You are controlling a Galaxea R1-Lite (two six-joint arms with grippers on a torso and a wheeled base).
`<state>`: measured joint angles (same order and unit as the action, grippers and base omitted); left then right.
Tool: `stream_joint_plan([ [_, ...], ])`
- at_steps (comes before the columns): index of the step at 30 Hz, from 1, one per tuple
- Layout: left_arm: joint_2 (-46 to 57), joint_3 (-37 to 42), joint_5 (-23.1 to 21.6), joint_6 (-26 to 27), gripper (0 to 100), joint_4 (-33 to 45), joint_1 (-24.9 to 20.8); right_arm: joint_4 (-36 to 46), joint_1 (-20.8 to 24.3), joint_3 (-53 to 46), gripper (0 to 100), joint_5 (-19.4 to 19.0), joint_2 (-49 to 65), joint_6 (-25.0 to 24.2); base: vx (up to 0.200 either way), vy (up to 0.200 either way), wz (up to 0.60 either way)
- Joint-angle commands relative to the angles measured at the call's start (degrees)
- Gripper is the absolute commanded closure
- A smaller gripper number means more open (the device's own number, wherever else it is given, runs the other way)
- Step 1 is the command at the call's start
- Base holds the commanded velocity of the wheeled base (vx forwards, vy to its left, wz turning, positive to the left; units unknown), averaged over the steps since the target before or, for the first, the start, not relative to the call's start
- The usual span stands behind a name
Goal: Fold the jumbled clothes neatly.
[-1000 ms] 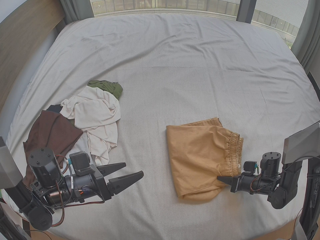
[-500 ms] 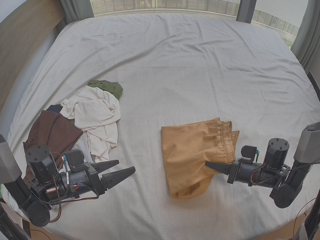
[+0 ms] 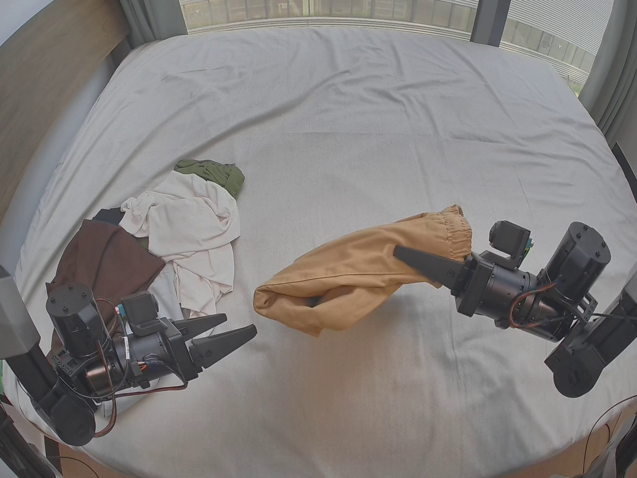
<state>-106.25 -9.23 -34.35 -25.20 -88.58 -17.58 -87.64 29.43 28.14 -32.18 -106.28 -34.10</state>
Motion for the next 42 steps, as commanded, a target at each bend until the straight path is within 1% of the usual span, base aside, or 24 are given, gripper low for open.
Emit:
stream_joint_plan([
  [1,0.17,-0.09,-0.01,-0.03,0,-0.02,0.79,1.33,0.19,1.48,100,0.02,1.34,0.0,0.0,0.0,0.0],
  [8,0.17,-0.18,-0.01,-0.03,0,-0.02,0.79,5.02,0.1,5.7,100,0.1,1.6,0.0,0.0,0.0,0.0],
  [9,0.17,-0.26,-0.01,-0.03,0,-0.1,0.79,7.83,0.02,8.69,100,0.02,1.51,-0.18,0.0,0.0,0.0],
  [12,0.52,-0.53,-0.01,-0.11,0,-0.1,0.79,11.61,-0.34,14.4,100,0.1,1.34,-2.99,0.0,0.0,0.0],
  [13,1.22,-0.79,-0.01,-0.2,0,-0.1,0.79,12.76,-0.51,17.66,100,0.19,1.07,-4.84,0.0,0.0,0.0],
  [14,1.22,-0.79,-0.01,-0.2,0,-0.1,0.79,12.93,-0.6,18.01,100,0.1,0.98,-5.1,0.0,0.0,0.0],
  [15,1.66,-0.88,-0.1,-0.38,0,-0.02,0.79,14.86,-0.95,22.05,100,0.1,0.55,-6.95,0.0,0.0,0.0],
  [17,1.66,-0.88,-0.1,-0.38,0,-0.1,0.79,17.85,-1.65,25.65,100,0.1,-0.33,-8.09,0.0,0.0,0.0],
  [19,1.58,-0.88,-0.1,-0.38,0,-0.1,0.79,21.9,-2.45,30.66,100,0.1,-1.65,-8.27,0.0,0.0,0.0],
  [20,1.58,-0.88,-0.1,-0.38,0,-0.1,0.79,21.9,-2.45,30.66,100,0.1,-1.65,-8.27,0.0,0.0,0.0],
  [22,1.58,-0.88,-0.1,-0.38,0,-0.1,0.79,25.15,-3.06,34.88,100,0.02,-3.76,-8.27,0.0,0.0,0.0],
  [28,1.66,-0.97,-0.1,-0.38,0,-0.1,0.7,30.51,-3.94,47.01,100,-0.07,-10.79,-8.35,0.0,0.0,0.0],
  [33,1.58,-0.88,-0.72,-0.38,0,-0.02,0.7,33.85,-4.12,56.06,100,-0.25,-16.68,-9.06,0.0,0.0,0.0],
  [34,1.58,-0.88,-0.72,-0.38,0,-0.02,0.7,33.85,-4.12,56.06,100,-0.25,-16.68,-9.06,0.0,0.0,0.0],
  [36,1.58,-0.97,-0.8,-0.38,0,-0.1,0.79,35.26,-4.29,60.99,100,-0.25,-19.93,-9.23,0.0,0.0,0.0],
  [42,1.31,-0.88,-0.8,-0.38,0,-0.02,0.79,38.33,-6.66,70.21,100,-0.25,-24.24,-9.23,0.0,0.0,0.0],
])
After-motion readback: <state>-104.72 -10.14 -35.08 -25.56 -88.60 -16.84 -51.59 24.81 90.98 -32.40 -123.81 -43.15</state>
